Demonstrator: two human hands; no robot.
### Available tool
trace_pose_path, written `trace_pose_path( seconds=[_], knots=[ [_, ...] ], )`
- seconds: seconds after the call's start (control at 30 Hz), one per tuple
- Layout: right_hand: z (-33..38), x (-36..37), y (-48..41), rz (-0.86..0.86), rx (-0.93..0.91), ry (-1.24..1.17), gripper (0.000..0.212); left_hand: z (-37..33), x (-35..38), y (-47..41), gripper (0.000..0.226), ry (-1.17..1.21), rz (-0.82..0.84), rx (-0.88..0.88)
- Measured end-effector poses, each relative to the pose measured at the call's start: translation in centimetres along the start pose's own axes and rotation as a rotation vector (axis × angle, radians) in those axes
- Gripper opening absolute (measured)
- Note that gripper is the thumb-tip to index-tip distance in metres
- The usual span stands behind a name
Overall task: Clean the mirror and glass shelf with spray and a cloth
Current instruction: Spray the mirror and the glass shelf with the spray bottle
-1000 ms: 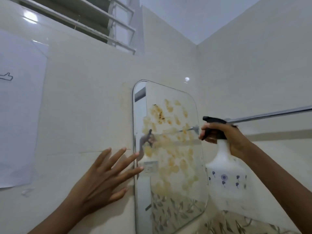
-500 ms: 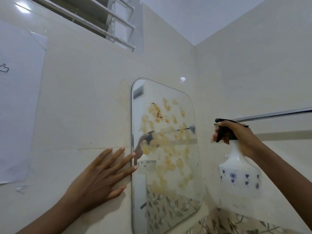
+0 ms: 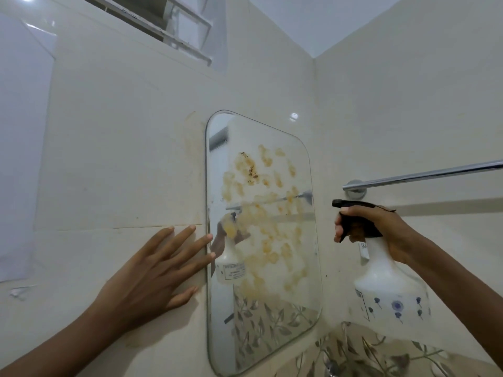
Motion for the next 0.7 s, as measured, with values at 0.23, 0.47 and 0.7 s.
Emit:
trace_pose_path(
  seconds=[0.23,0.47,0.7],
  knots=[
    [-1.5,-0.5,1.1,-0.037,0.050,-0.006,0.019,0.0,0.0,0.0,0.059,0.014,0.049,-0.006],
    [-3.6,-3.8,1.4,-0.351,0.099,-0.098,0.016,0.1,0.0,-0.1,0.060,0.026,0.085,-0.011],
    [-4.1,-3.0,2.6,-0.035,0.205,-0.018,0.020,0.1,-0.1,-0.1,0.061,0.024,0.093,-0.015]
  ],
)
Point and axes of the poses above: each hand's wrist, its own y-axis away from the middle knuckle, its own x-axis out of the palm, z = x × y, the point moved 3 cm from there along -y, towards the middle knuckle, and after that the axes turned 11 degrees about -y, right-handed, at the moved point
